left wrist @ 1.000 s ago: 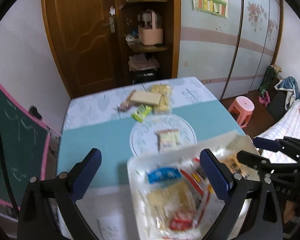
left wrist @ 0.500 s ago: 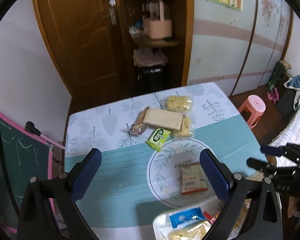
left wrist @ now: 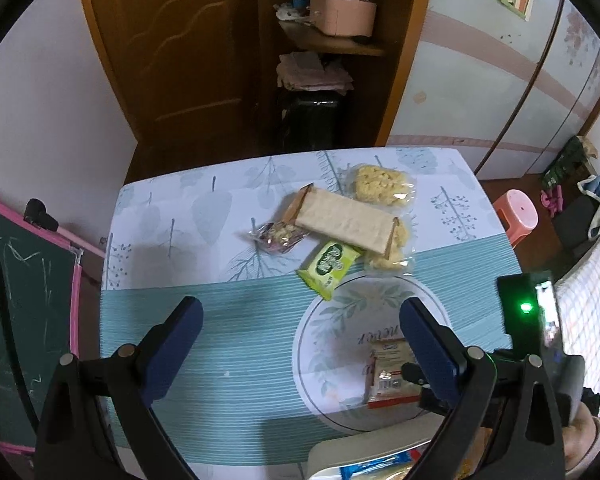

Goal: Organize snacks
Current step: 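Move both grippers back over the remaining snacks, then grasp the LIPO bag with the right gripper while the left grasps the brown wafer, then lower both snacks into the white tray and open both grippers, then move both grippers back over the remaining snacks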

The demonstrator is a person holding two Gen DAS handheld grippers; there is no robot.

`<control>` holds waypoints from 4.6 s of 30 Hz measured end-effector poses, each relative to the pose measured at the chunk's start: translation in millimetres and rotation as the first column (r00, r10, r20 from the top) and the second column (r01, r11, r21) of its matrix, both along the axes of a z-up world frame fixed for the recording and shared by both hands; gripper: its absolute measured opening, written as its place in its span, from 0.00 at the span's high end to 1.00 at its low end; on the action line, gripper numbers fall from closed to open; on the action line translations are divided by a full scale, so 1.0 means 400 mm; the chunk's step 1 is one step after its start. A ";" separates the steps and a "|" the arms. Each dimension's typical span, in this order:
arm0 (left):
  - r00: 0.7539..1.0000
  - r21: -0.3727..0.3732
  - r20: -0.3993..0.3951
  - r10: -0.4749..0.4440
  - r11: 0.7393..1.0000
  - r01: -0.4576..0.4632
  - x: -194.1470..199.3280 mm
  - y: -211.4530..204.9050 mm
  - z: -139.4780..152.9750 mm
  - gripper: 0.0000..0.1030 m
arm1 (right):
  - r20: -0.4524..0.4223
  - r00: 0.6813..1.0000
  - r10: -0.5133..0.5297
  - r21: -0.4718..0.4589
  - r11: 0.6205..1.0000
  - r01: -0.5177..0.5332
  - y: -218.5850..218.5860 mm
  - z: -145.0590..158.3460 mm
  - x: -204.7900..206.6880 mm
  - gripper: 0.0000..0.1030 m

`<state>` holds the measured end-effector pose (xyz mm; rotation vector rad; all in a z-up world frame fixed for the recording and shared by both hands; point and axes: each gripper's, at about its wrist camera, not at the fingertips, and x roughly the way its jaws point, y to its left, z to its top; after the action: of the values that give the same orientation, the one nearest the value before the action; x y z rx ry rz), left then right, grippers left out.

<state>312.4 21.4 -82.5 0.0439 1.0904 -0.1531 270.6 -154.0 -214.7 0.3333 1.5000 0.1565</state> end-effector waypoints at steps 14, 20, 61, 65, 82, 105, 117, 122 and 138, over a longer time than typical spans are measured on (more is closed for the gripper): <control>0.991 -0.021 -0.065 0.115 0.993 -0.116 0.034 0.093 -0.064 0.05 | -0.040 0.996 0.076 -0.198 0.977 -0.083 0.165 -0.040 0.008 0.37; 0.988 -0.029 -0.092 0.123 0.992 -0.126 0.059 0.085 -0.078 0.05 | -0.012 0.965 0.261 -0.322 0.913 -0.251 0.221 -0.038 -0.017 0.50; 0.867 -0.209 -0.293 0.404 0.857 -0.470 0.317 -0.156 -0.341 0.49 | 0.200 0.978 -0.055 0.080 0.996 0.039 -0.206 0.044 -0.064 0.55; 0.892 -0.240 -0.272 0.362 0.872 -0.427 0.278 -0.147 -0.279 0.49 | 0.225 0.973 -0.058 0.087 0.995 0.039 -0.197 0.065 -0.067 0.55; 0.995 -0.293 -0.057 -0.083 0.954 0.062 -0.236 -0.101 0.148 0.49 | 0.482 0.871 -0.096 0.203 0.979 -0.004 -0.188 0.393 -0.360 0.55; 0.971 -0.152 0.183 -0.157 0.971 0.186 -0.726 -0.092 0.121 0.09 | 0.597 0.799 0.064 -0.075 0.997 -0.024 -0.077 0.399 -0.707 0.41; 0.976 -0.132 0.174 -0.132 0.979 0.156 -0.746 -0.091 0.079 0.09 | 0.531 0.844 0.069 -0.092 0.995 -0.024 -0.054 0.329 -0.707 0.39; 0.978 -0.123 0.169 -0.118 0.982 0.140 -0.753 -0.091 0.074 0.09 | 0.522 0.850 0.067 -0.089 0.996 -0.024 -0.045 0.319 -0.714 0.39; 0.989 -0.131 0.119 -0.083 0.986 0.098 -0.752 -0.078 0.044 0.09 | 0.476 0.878 0.051 -0.073 0.997 -0.019 -0.042 0.289 -0.714 0.39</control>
<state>11.4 -9.7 -65.1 -0.0203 0.9631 -0.3037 -15.1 -170.7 -99.1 0.1936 1.0164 0.2012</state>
